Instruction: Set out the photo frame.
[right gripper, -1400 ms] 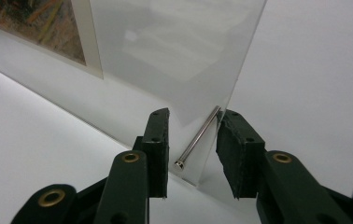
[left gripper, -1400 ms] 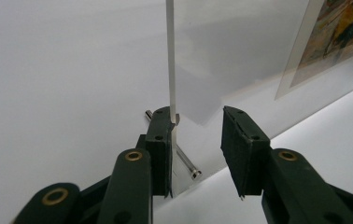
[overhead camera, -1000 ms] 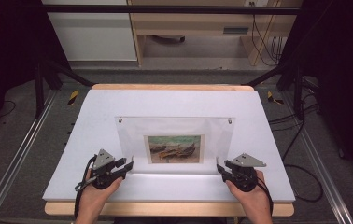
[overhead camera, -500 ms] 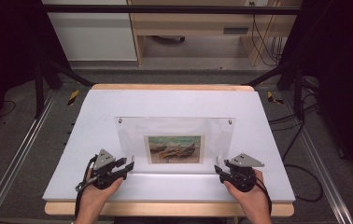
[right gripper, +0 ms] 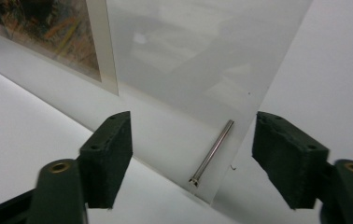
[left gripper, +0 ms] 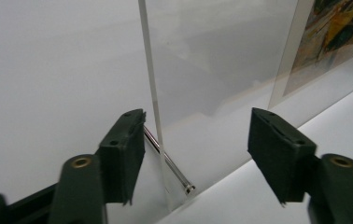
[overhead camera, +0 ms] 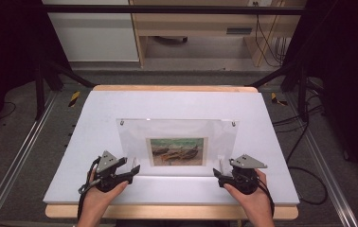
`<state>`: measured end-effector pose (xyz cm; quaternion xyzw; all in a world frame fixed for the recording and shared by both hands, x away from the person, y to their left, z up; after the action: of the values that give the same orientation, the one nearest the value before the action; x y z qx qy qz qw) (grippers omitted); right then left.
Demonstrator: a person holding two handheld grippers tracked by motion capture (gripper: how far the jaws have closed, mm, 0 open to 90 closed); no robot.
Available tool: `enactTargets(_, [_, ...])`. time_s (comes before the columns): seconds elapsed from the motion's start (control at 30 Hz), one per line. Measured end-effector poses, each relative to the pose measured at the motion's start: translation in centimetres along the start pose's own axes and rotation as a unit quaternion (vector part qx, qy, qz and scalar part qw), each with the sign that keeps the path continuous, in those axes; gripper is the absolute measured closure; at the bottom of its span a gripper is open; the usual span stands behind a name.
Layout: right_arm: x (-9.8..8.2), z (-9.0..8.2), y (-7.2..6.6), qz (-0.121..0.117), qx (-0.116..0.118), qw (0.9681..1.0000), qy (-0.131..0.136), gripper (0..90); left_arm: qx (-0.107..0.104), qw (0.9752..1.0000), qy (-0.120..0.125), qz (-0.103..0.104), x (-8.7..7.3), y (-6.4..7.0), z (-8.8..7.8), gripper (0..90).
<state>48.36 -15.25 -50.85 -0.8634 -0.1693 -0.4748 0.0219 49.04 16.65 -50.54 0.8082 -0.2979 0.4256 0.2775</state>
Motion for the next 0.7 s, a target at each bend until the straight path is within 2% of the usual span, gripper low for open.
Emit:
enactTargets(0.13, [0.5,0.0,0.1,-0.011,-0.004,0.9997,0.021,18.8,0.001,0.9999,0.015,0.009,0.6,0.0,0.0,22.4])
enactTargets(0.2, [0.9,-0.2,0.1,-0.008,-0.005,0.9995,0.032,15.8,-0.001,0.9998,0.019,0.011,0.7,0.1,0.0,17.7])
enactTargets(0.37, [1.3,-0.3,0.3,-0.010,-0.012,0.9987,0.048,11.8,-0.002,0.9994,0.033,0.013,1.3,0.2,-0.2,10.0])
enactTargets(0.47, [1.6,-0.5,0.3,-0.006,-0.012,0.9983,0.056,11.2,-0.005,0.9990,0.039,0.022,1.6,0.3,-0.5,6.7])
enactTargets(0.7, [1.8,-0.9,0.3,-0.002,-0.006,0.9979,0.064,9.8,-0.005,0.9983,0.043,0.040,1.7,0.4,-1.3,6.3])
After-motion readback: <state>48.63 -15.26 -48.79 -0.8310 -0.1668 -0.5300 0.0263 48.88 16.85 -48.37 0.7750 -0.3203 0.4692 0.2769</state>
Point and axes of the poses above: each handheld gripper's, and its own axes: z roughly forward along the jaws, x roughly out of its top, y roughly to its right, the point moved 10 cm from there along z, roughly forward along the jaws, and after that the axes turned 14 degrees about -x, right-handed, at the moved point
